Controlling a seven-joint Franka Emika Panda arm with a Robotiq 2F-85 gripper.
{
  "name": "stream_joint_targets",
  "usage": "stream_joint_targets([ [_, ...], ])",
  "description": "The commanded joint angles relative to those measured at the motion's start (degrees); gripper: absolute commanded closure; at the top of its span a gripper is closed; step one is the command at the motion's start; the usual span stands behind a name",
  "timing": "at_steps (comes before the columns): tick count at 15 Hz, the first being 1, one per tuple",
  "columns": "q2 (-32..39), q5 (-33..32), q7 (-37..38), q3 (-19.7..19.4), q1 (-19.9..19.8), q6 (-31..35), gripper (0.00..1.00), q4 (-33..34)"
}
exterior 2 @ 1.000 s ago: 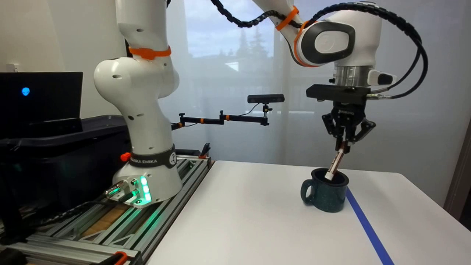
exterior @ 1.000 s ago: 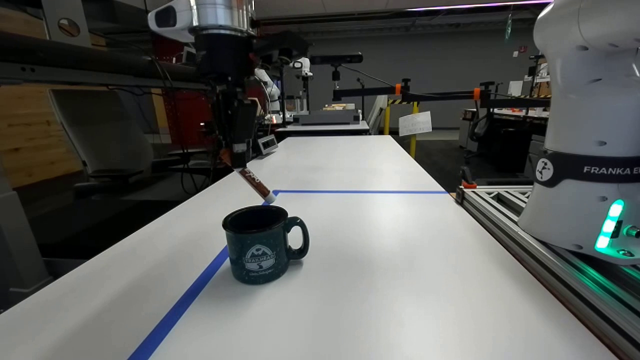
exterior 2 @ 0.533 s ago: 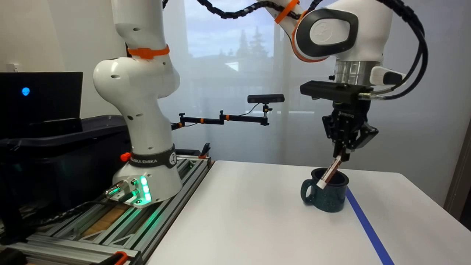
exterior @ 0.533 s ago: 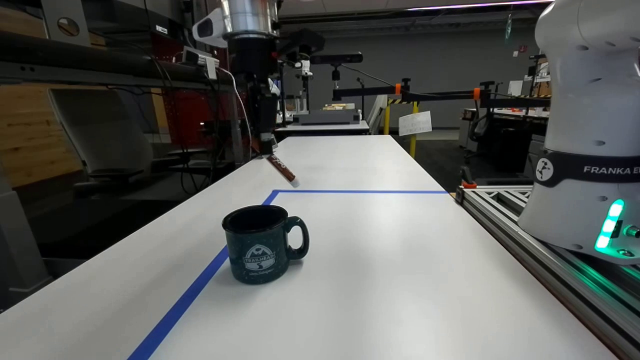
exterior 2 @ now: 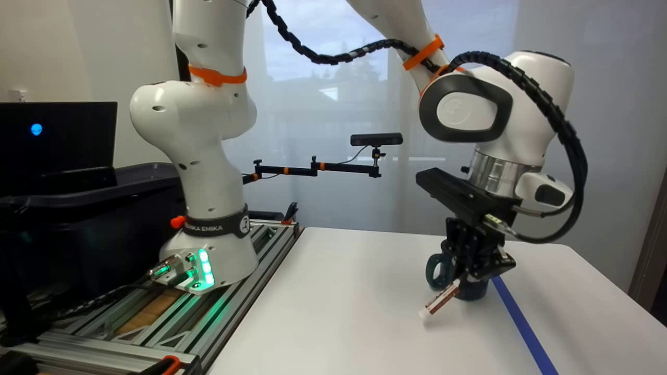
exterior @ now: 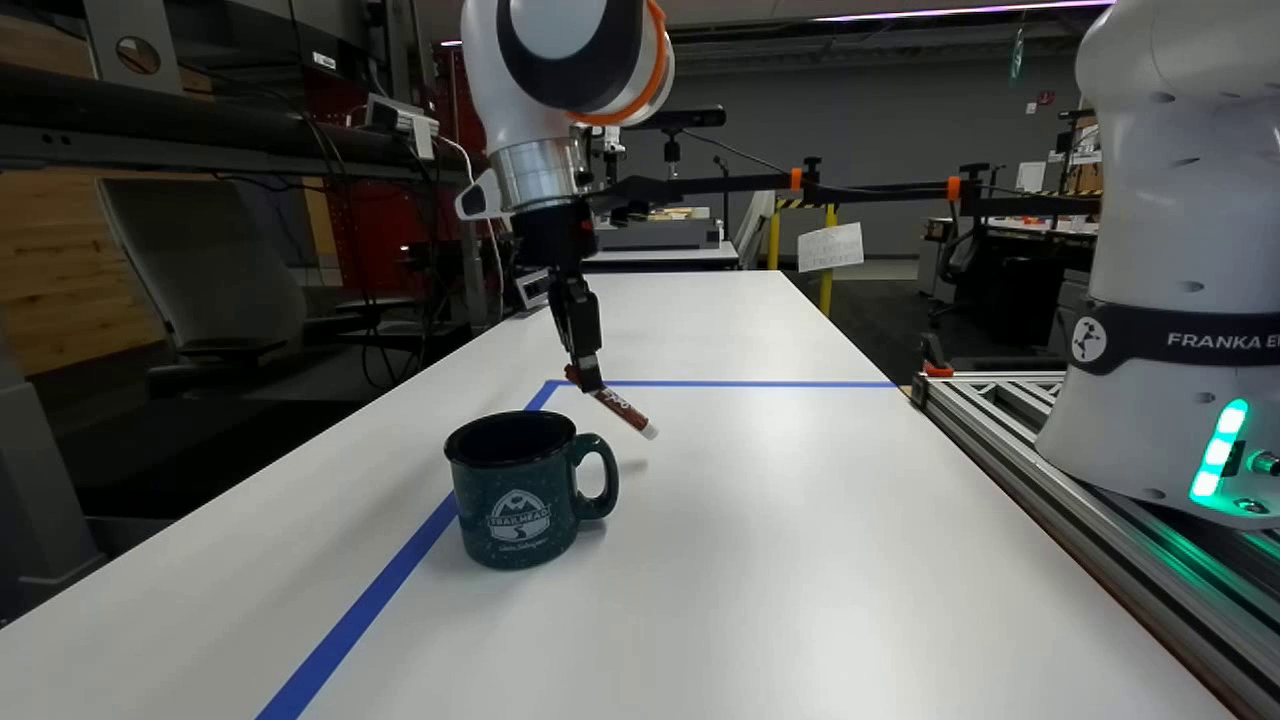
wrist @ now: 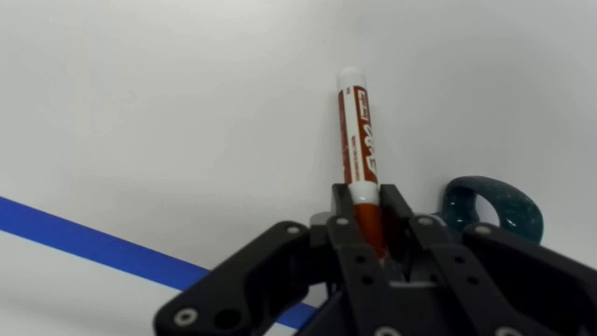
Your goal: Take the marker out of the mug and place it to the right of the mug
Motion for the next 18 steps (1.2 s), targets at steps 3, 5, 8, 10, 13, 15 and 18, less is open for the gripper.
stream_joint_targets([
  [3,6.5,-1.5,4.1,0.8,-0.5,3.8,0.95,3.0],
  [5,8.2,-2.9,6.3,0.8,0.0,4.6,0.95,4.1],
  [8,10.2,-6.7,11.1,0.1,1.4,6.4,0.95,5.2],
  [10,12.3,-9.5,14.2,-0.3,2.2,7.5,0.95,6.4],
  [13,14.5,-11.5,16.4,-0.1,2.6,8.7,0.95,7.8],
  [15,14.7,-11.6,16.5,0.2,2.4,9.6,0.95,7.9],
  [18,13.9,-11.4,16.3,0.1,1.9,10.8,0.86,7.8],
])
